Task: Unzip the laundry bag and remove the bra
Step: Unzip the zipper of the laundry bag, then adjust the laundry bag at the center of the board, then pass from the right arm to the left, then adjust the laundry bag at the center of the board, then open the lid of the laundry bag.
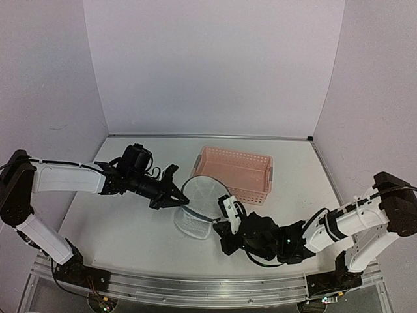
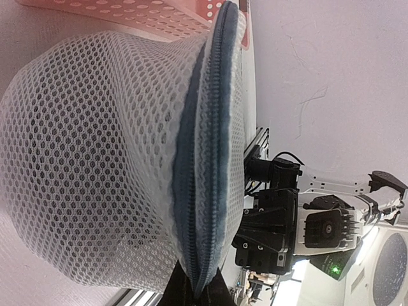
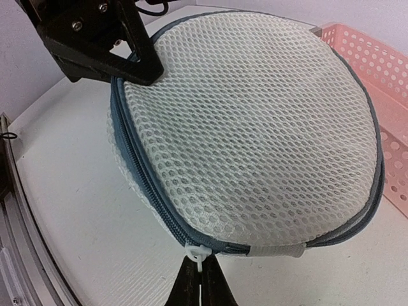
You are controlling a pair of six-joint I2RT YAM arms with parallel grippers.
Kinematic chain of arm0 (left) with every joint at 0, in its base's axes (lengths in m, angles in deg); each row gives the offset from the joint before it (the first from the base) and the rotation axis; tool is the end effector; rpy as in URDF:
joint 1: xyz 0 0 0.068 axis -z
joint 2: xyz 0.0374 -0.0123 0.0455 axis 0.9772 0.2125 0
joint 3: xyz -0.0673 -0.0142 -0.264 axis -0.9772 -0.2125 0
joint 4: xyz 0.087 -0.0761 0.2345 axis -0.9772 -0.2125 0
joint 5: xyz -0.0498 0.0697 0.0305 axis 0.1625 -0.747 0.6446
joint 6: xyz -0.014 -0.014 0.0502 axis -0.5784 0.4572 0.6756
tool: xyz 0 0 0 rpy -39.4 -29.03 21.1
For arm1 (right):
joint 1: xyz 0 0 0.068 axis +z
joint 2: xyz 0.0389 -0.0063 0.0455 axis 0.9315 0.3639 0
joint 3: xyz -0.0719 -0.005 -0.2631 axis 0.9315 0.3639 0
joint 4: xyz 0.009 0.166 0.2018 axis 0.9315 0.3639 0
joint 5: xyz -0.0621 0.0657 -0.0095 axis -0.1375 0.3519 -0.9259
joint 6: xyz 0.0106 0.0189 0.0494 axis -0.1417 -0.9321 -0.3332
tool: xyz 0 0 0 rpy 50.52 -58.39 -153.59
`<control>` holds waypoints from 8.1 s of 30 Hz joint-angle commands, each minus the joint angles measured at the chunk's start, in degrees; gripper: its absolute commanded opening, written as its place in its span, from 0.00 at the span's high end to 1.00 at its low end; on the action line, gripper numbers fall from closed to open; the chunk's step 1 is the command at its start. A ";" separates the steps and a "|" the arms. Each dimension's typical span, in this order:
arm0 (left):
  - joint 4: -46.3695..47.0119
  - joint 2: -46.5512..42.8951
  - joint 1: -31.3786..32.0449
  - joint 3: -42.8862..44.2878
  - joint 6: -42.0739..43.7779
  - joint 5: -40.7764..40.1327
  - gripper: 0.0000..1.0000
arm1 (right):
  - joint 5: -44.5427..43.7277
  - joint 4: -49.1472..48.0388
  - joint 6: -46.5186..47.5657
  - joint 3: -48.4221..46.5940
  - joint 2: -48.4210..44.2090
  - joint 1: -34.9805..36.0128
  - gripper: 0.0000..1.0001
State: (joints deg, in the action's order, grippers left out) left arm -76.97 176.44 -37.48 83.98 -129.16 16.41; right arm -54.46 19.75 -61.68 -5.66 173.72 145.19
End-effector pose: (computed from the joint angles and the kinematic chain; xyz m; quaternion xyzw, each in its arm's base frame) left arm 0.2216 -0.2200 0.2111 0.0803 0.8486 -0.5219 0.0323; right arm 0.0839 0.2823 0.1582 -0.2612 0.8099 0.2537 0.4599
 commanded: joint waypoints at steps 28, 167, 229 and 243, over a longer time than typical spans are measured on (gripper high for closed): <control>-22.93 -12.25 0.27 6.61 13.74 -16.21 0.41 | 25.89 17.25 26.47 -1.62 -8.67 0.10 1.00; -14.39 -21.07 11.43 3.31 -11.55 -48.75 1.00 | 8.00 -9.23 59.58 -16.74 9.04 -3.85 0.69; -18.28 -33.04 11.39 0.89 3.27 -51.77 0.25 | -7.15 -2.93 34.19 -17.13 -2.69 -2.62 1.00; -22.84 -26.32 11.43 2.11 8.97 -46.92 0.24 | -21.12 1.56 -3.59 -10.69 -11.64 0.08 1.00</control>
State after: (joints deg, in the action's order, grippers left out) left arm -96.77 146.38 -26.14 84.61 -122.53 -33.03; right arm -68.66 21.38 -52.08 -18.53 164.71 143.49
